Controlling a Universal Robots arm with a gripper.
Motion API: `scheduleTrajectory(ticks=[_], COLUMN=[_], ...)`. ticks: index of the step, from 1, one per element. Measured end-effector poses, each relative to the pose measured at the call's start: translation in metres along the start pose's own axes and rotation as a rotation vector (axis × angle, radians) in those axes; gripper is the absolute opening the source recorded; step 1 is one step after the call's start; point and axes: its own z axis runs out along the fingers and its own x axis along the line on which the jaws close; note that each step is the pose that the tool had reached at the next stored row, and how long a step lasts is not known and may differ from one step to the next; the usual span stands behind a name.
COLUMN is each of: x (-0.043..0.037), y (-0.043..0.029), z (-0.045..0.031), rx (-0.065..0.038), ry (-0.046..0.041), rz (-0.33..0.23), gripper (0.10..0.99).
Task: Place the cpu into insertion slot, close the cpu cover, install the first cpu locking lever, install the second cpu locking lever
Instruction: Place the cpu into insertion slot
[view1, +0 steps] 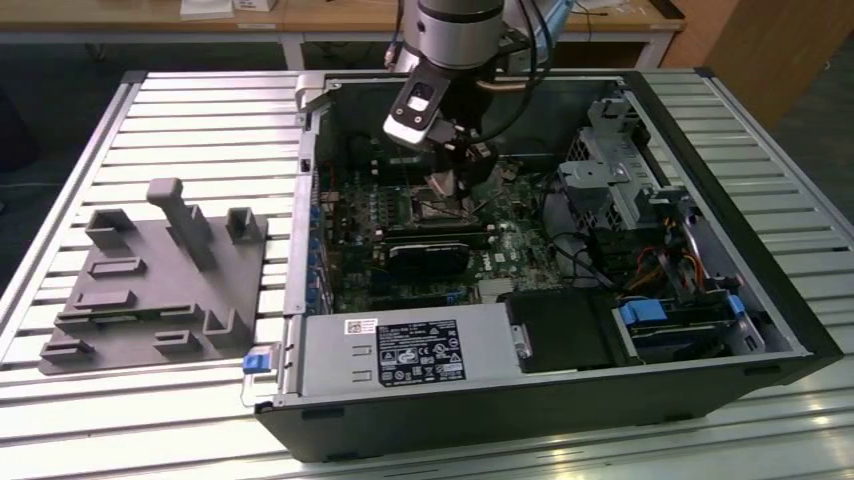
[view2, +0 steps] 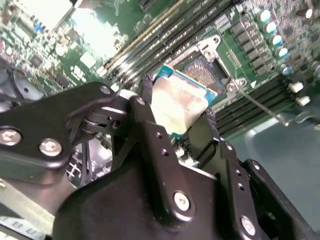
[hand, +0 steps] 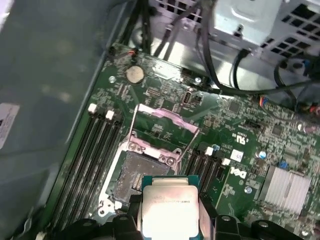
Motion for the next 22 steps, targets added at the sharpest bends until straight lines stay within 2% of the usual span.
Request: scheduleTrajectory(ticks=[11,18,22], x=[0.0003,0.0101,0.017], y=[-0.0006,0.0025,0.0047], z=[0.0101,0.0131,0.0148], rx=[0.004,0.004,0.004], ry=[-0.0123,-0.0163,-0.028], rz=[0.197,0.215,0.216], gripper=[0.537,0.537,0.537])
